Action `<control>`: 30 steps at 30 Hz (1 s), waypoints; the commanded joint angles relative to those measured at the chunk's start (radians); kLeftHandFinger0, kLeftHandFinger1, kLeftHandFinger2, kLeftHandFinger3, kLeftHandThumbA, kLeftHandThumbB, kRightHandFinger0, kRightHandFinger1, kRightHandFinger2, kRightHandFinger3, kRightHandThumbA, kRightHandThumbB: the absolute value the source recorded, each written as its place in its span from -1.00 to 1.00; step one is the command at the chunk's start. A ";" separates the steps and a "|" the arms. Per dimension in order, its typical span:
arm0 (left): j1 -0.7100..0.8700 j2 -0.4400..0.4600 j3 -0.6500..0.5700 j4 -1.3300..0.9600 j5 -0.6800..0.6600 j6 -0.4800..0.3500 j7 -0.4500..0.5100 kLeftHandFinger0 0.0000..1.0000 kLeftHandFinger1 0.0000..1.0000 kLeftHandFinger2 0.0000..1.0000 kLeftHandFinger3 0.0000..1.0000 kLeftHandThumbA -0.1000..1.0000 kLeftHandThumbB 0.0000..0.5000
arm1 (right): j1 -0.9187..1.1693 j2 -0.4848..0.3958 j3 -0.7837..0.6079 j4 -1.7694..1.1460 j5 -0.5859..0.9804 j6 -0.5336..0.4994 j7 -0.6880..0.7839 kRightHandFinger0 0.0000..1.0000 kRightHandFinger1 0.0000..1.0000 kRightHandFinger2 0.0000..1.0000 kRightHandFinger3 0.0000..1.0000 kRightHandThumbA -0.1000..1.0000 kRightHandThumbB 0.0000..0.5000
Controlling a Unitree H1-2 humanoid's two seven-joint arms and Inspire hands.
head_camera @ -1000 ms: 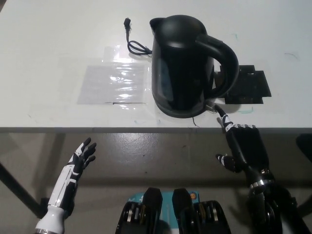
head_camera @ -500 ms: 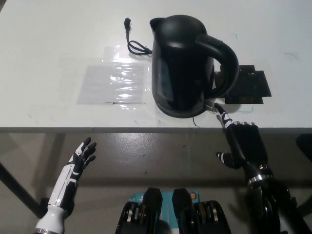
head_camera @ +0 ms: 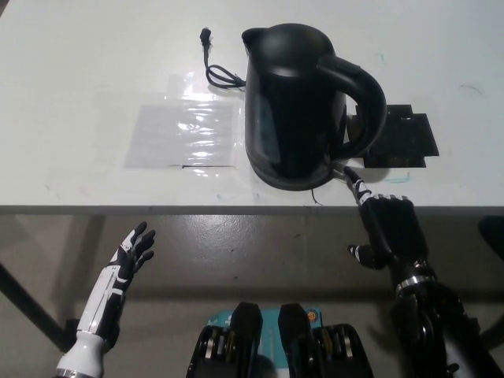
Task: A kettle is kept at the center of the table close to the robot and the robot uses its right index finger to press downwards on the transparent start boiling button
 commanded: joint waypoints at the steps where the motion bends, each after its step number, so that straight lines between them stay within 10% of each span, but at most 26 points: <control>1: -0.016 0.019 -0.004 -0.038 0.002 -0.025 -0.020 1.00 1.00 1.00 1.00 1.00 0.28 | -0.045 0.002 0.006 0.000 0.011 0.014 -0.001 -1.00 -1.00 -1.00 1.00 1.00 0.15; 30: -0.024 0.019 -0.004 -0.040 0.004 -0.029 -0.017 1.00 1.00 1.00 1.00 1.00 0.33 | -0.066 0.001 0.002 0.021 0.039 0.006 -0.007 -1.00 -1.00 -1.00 1.00 1.00 0.19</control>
